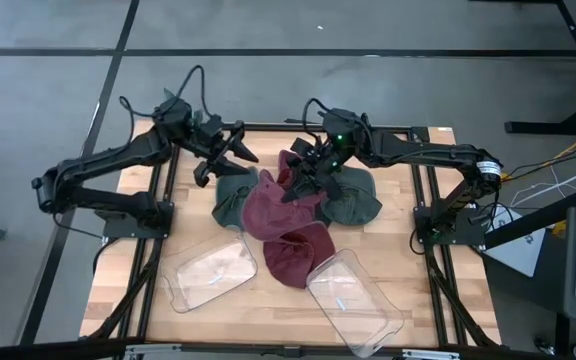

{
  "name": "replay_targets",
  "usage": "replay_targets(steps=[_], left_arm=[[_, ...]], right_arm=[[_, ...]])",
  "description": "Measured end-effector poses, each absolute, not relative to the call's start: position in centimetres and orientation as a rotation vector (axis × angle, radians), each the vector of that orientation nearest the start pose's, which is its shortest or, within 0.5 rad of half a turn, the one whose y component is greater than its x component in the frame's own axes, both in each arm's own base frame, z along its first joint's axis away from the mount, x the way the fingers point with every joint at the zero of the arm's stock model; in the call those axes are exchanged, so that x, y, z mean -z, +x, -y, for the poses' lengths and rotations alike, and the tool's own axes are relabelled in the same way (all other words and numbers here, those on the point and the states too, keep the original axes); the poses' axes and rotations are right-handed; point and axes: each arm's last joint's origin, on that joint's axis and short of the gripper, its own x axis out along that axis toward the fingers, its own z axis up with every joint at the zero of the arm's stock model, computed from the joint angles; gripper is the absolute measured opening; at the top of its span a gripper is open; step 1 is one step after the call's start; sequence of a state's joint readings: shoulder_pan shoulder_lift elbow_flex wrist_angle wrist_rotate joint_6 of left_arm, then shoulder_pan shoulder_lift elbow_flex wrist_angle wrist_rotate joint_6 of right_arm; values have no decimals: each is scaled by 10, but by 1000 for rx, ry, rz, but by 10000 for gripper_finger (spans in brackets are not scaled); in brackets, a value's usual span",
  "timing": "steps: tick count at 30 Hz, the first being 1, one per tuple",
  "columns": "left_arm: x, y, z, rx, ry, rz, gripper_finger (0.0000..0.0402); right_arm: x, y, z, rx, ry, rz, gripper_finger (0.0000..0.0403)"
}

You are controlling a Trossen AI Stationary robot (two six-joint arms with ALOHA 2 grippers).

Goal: Pick & Place hat
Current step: Put the top red cap into the left transparent bin

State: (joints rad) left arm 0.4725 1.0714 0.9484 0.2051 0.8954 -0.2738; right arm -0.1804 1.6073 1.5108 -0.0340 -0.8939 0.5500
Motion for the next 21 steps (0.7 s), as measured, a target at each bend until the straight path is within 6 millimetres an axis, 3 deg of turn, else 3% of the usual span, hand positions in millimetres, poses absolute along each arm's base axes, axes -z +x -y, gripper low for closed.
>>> replay_targets(steps=[9,21], left_arm=[[-359,237,-82,473,-195,-31,173],[-352,249,-74,515,-204,-60,173]], right_arm=[[-394,362,43,-688,585,-299,9],[-394,362,45,-690,577,-294,9]])
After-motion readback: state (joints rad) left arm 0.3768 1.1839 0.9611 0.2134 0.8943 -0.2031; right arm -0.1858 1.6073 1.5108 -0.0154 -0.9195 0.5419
